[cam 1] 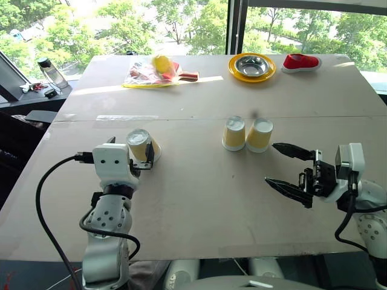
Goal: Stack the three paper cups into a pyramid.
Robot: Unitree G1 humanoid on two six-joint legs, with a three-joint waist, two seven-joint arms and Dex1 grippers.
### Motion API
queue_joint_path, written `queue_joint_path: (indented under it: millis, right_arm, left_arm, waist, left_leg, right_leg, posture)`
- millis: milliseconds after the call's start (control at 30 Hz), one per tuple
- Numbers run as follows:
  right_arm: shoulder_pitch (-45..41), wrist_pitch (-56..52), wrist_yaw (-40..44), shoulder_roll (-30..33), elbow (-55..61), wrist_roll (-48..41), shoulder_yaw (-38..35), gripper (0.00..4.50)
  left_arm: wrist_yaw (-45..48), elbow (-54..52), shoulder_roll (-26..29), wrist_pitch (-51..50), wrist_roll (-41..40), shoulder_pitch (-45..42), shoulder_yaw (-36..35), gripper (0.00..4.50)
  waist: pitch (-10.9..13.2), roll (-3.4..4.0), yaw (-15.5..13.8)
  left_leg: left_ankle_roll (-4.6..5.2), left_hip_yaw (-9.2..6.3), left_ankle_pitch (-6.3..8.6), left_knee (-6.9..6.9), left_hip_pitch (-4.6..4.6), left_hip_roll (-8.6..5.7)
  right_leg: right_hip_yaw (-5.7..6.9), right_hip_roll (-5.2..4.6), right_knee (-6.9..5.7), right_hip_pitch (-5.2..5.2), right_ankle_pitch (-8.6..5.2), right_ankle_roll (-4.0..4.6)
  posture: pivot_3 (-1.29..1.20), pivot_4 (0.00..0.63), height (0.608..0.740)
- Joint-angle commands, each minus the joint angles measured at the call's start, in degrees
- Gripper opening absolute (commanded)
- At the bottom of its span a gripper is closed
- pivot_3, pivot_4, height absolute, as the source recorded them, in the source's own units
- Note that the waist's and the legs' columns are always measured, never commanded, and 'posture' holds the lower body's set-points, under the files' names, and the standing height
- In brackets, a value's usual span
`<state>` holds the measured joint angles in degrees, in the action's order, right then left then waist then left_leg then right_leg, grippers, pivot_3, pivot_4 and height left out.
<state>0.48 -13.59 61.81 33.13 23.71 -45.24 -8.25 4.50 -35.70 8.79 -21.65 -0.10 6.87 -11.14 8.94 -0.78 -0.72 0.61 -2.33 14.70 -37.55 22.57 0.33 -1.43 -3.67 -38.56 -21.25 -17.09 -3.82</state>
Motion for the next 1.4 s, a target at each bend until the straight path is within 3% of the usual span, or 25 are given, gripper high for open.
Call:
queue_joint_path:
  millis: [33, 500, 600, 667, 700, 867, 1000, 1133, 1200, 1400]
  right_arm:
    - [-0.48, -0.05, -0.16, 0.61, 1.76, -0.28, -0.92, 4.50]
    - [1.99, 0.15, -3.14, 0.80, 4.37, -0.28, -2.16, 4.50]
    - [2.10, 0.37, -3.64, 0.61, 4.57, -0.18, -2.18, 4.50]
    - [2.08, 0.41, -3.85, 0.60, 4.65, -0.19, -2.14, 4.50]
    - [2.04, 0.41, -3.93, 0.59, 4.67, -0.20, -2.11, 4.50]
    - [2.39, 0.37, -4.80, 0.31, 4.81, -0.84, -2.83, 4.50]
    - [3.64, 0.52, -6.61, -0.14, 4.46, -1.84, -5.45, 4.50]
    - [4.97, 1.47, -8.90, -1.22, 3.52, -1.94, -8.71, 4.50]
    - [5.98, 2.49, -10.84, -2.10, 3.67, 0.09, -9.47, 4.50]
    - [9.53, 3.86, -17.17, -4.09, 6.85, 5.12, -10.19, 4.50]
  left_arm:
    - [-0.44, 2.62, -0.10, 3.00, 0.19, -1.76, 0.75, 4.44]
    - [0.83, 18.41, 2.84, 9.97, -0.66, -10.55, -0.20, 4.44]
    - [0.84, 19.19, 2.79, 10.88, -0.77, -10.85, -0.17, 3.66]
    - [1.02, 19.27, 2.70, 11.35, -0.89, -10.71, -0.14, 2.64]
    - [1.17, 19.38, 2.70, 11.66, -1.02, -10.70, -0.14, 2.40]
    - [4.69, 19.12, 4.31, 13.27, -2.27, -12.80, 0.95, 2.36]
    - [11.46, 21.31, 6.78, 10.86, -7.46, -21.99, 2.25, 2.36]
    - [23.08, 32.75, 9.23, 7.71, -12.58, -42.38, 6.27, 2.36]
    - [28.12, 40.11, 8.60, 8.05, -13.71, -51.66, 8.31, 2.36]
    - [41.24, 57.28, 4.75, 10.04, -15.27, -65.04, 13.46, 2.36]
  waist:
    - [0.00, 0.00, 0.01]
    - [0.00, -0.01, 0.08]
    - [0.00, -0.01, 0.04]
    - [0.00, -0.01, 0.04]
    - [0.00, -0.01, 0.05]
    - [0.00, -0.02, 0.04]
    - [0.01, -0.04, -0.32]
    - [0.04, -0.08, -0.43]
    - [0.07, -0.13, -0.19]
    - [0.06, -0.08, 1.41]
  left_leg:
    - [0.00, 0.00, 0.00, 0.00, 0.01, 0.00]
    - [0.00, -0.03, 0.00, 0.01, 0.04, 0.00]
    - [0.00, -0.05, 0.00, 0.01, 0.05, 0.01]
    - [0.00, -0.03, 0.00, 0.01, 0.05, 0.00]
    - [0.00, -0.03, 0.00, 0.00, 0.05, 0.00]
    - [0.00, -0.05, 0.00, 0.01, 0.06, 0.01]
    - [-0.01, -0.14, 0.00, 0.00, 0.12, -0.01]
    - [-0.02, -0.33, -0.01, -0.12, 0.21, -0.12]
    - [-0.02, -0.41, -0.02, -0.24, 0.29, -0.15]
    - [-0.21, -0.37, -0.13, -0.06, 0.28, -0.16]
  right_leg:
    - [0.00, 0.00, 0.01, 0.00, 0.00, 0.00]
    - [0.05, -0.01, 0.04, -0.02, 0.00, -0.01]
    - [0.07, -0.01, 0.04, -0.02, 0.00, -0.01]
    - [0.06, -0.02, 0.04, -0.01, 0.00, -0.01]
    - [0.05, -0.02, 0.04, -0.01, 0.00, -0.01]
    - [0.07, -0.02, 0.04, -0.02, 0.00, -0.01]
    - [0.18, -0.02, 0.04, -0.02, 0.00, -0.01]
    - [0.37, -0.03, 0.03, 0.03, 0.00, -0.01]
    - [0.49, -0.01, 0.02, 0.06, 0.00, -0.01]
    - [0.39, -0.01, 0.16, 0.02, -0.08, -0.14]
  posture:
    - [0.00, 0.150, 0.740]
    - [0.00, 0.150, 0.740]
    - [0.00, 0.150, 0.740]
    - [0.00, 0.150, 0.740]
    - [0.00, 0.150, 0.740]
    - [0.00, 0.150, 0.740]
    - [0.00, 0.150, 0.740]
    - [0.00, 0.150, 0.740]
    - [0.00, 0.150, 0.740]
    - [0.00, 0.150, 0.740]
